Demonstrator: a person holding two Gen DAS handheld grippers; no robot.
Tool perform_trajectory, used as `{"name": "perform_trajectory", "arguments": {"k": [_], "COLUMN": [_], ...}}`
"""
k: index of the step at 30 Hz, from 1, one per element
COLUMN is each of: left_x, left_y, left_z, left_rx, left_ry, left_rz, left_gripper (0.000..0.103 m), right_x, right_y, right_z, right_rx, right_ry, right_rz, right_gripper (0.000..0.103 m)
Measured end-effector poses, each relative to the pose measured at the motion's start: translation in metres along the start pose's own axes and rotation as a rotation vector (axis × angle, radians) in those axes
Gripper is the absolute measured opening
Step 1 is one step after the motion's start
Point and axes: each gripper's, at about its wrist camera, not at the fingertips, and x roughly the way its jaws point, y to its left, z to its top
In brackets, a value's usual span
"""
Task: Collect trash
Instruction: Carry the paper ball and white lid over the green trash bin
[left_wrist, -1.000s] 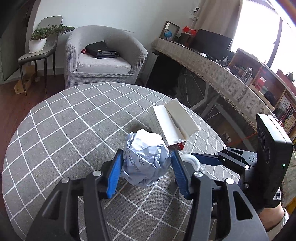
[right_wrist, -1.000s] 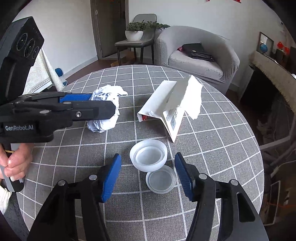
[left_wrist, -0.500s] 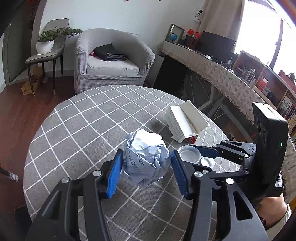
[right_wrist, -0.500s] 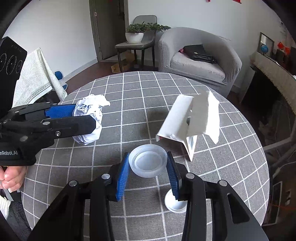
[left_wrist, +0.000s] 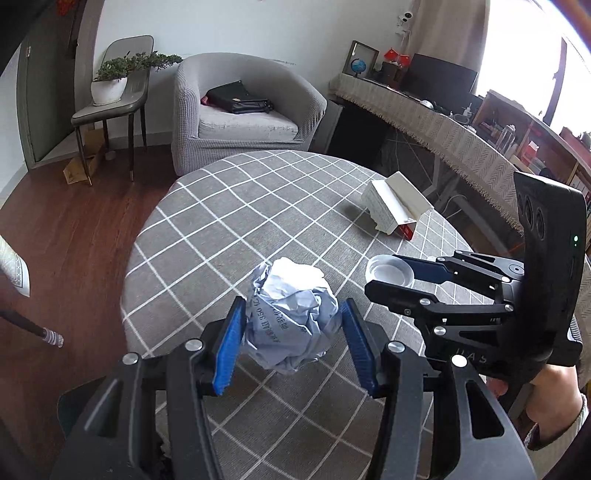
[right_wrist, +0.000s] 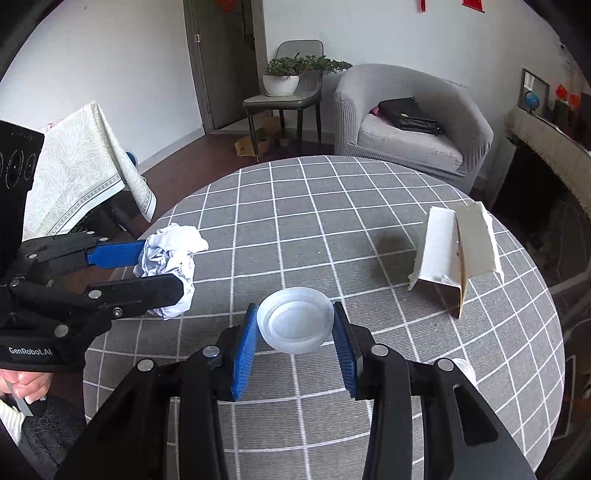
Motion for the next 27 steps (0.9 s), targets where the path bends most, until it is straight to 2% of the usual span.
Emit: {"name": "perform_trajectory", "arguments": {"k": [19,27], "left_x": [-0.071,-0.093], "left_y": [0.037,0.066], "left_z": [-0.055,-0.074], "left_rx": [0.000,-0.019], "left_ry": [0.001,0.004], "left_rz": [0.047,0.082], "left_gripper": [0.055,0.056], "right_x": [-0.009,-0.005], "right_y": [0.085,0.122], "right_z": [-0.018,-0.015], "right_rx": [0.014,-0.001], "right_ry": [-0.027,-0.031], "right_rz": [0.059,0.091], "right_gripper": [0.040,0.040]}}
